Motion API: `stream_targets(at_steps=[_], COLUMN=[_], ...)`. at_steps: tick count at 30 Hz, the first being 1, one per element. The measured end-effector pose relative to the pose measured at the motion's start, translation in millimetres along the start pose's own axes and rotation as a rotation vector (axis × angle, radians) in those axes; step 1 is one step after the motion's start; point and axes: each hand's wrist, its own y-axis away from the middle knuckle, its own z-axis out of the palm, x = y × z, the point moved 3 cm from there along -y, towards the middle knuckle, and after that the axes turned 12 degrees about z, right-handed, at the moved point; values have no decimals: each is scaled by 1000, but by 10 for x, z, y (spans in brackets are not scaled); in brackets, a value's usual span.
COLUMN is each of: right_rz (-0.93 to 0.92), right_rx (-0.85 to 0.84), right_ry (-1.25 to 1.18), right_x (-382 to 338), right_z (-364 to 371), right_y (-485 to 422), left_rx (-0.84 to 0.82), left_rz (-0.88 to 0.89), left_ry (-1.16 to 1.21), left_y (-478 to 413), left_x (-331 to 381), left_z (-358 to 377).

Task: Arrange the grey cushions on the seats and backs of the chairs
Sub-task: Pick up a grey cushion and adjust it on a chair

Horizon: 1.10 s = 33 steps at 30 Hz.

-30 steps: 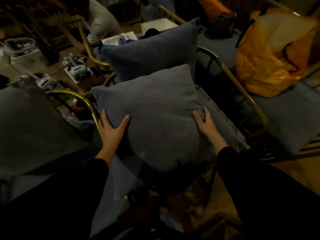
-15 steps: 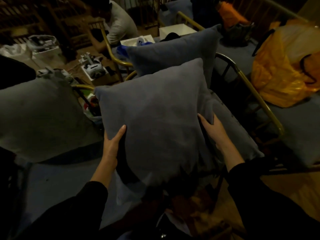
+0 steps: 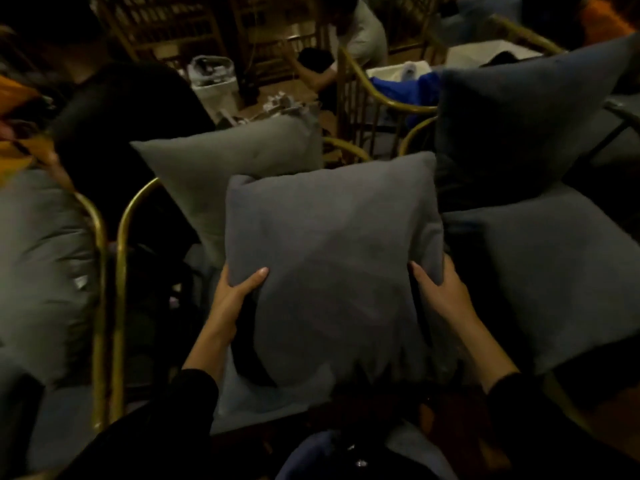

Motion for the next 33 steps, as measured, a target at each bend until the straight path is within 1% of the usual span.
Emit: stream_targets(at_steps=[5, 8, 13, 15, 17, 20, 26, 30, 32, 33], right_rz=[211, 309, 289, 266, 245, 245, 267, 326, 377, 384], right_rx=[-58, -108, -240, -315, -352, -337, -255, -201, -193, -197], right_ry=[-115, -114, 24, 81, 132, 159, 96, 63, 32, 25], right_x=[619, 816, 792, 744, 697, 663, 697, 869, 973, 988], right_z=[738, 1012, 1421, 1618, 1800, 1937, 1887, 1865, 1838, 1828], right_y=[432, 507, 311, 202, 89, -52, -111, -123, -130, -132], left_rx=[-58, -19, 91, 113, 116, 113, 108, 30, -18, -17], left_rz=[-17, -79, -212, -266, -297, -276, -254, -286, -293, -301], left_ry=[-48, -43, -23, 6, 32, 64, 77, 56, 33, 21], left_y=[21, 131, 378, 415, 373, 216, -60, -154, -231, -262], left_x=[-208, -538, -1144, -1324, -1429, -1473, -1499, -1586, -1571, -1577], left_z=[-638, -891, -1278, -1399, -1482, -1513, -1472, -1322, -1193, -1165])
